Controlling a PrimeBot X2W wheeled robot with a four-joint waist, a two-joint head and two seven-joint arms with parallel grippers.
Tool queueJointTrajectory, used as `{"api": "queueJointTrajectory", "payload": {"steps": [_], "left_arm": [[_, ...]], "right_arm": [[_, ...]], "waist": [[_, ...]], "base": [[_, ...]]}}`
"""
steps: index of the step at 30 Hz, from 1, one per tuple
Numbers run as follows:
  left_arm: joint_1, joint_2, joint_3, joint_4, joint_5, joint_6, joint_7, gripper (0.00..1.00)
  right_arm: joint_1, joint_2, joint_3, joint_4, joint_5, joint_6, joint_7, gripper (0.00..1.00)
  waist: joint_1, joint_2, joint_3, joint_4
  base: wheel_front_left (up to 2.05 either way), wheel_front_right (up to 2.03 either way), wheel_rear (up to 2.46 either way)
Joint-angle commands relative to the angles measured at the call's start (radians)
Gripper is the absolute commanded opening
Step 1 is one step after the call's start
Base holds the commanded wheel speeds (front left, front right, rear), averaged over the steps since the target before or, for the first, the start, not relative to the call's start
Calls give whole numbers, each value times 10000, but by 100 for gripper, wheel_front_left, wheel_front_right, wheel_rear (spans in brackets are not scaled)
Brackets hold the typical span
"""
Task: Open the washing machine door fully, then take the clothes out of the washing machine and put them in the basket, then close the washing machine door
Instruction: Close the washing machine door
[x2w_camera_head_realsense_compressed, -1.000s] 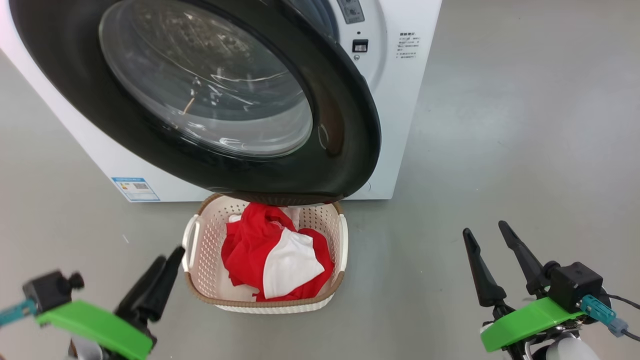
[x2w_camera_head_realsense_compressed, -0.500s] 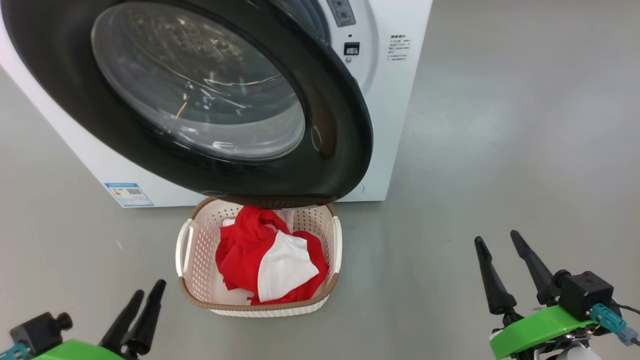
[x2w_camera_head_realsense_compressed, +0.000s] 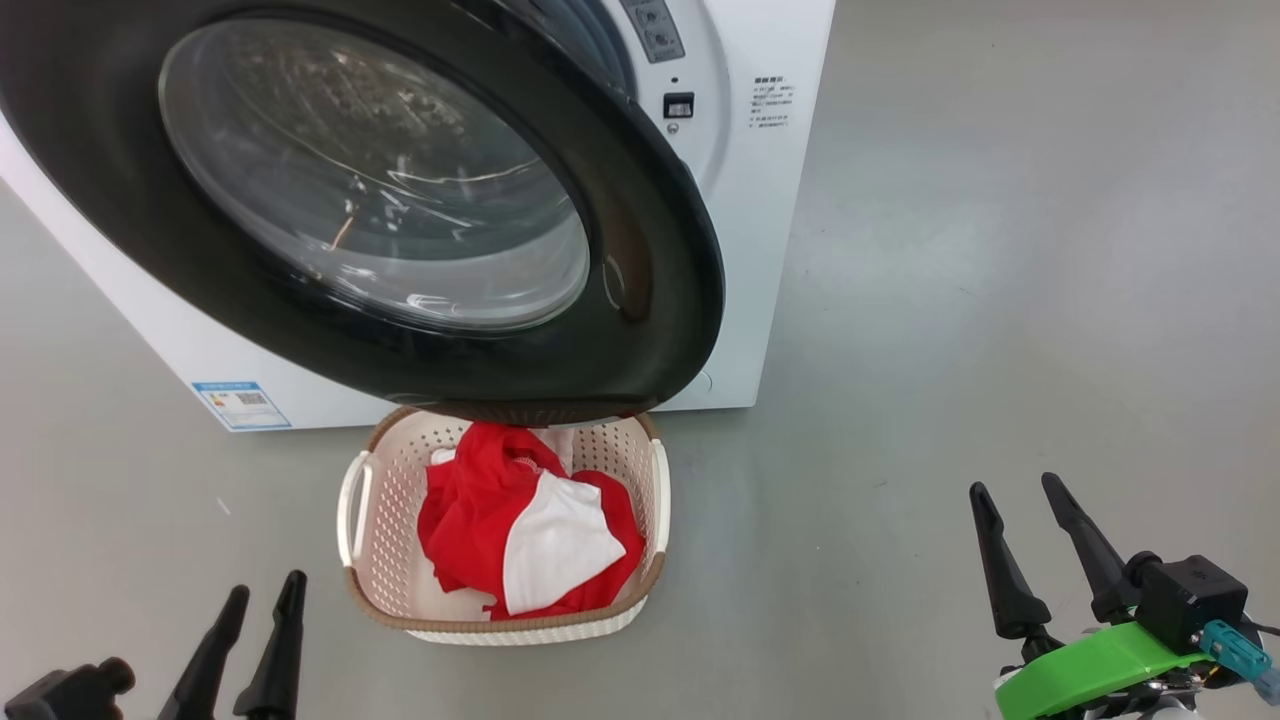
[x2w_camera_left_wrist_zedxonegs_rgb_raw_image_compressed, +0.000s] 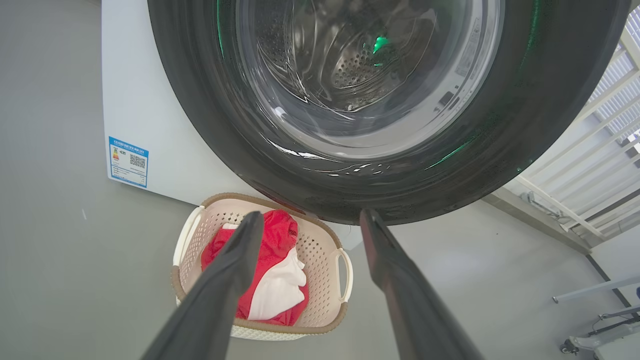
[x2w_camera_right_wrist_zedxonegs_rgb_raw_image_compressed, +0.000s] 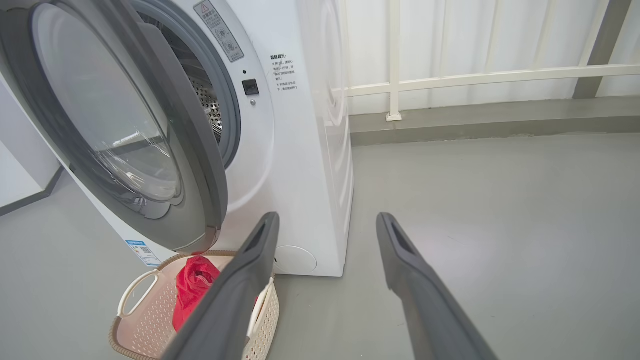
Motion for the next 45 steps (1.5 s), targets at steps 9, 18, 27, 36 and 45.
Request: {"api": "queueJointTrajectory", "payload": {"steps": [9,18,27,36,45], "left_arm": [[360,-693,1520,-779,2874,-56,-121,100],[736,-1516,2432,-1361,4797,-56,-122,100],[1159,-2159,2904,-1486,5811,-56,-122,100],[1174,-2211,2987,-1518,5929,-56,-122,100],[1164,-2224,3012,-1626,6080,-56,-122,100]], "right_arm": [[41,-40,157,-259,31,63,-65,100],[95,-62,164,-277,32,63,-65,100],[213,-61,114,-269,32,63,-65,100],[277,-21,36,-298,4,63,-65,100],[263,-20,42,-300,11,63,-65,100]], "waist": [[0,0,-190,-15],[0,0,-326,-69],[0,0,-469,-123],[0,0,-501,-82],[0,0,-511,-27]], "base": [[0,0,0],[0,0,0],[0,0,0],[0,0,0],[0,0,0]]}}
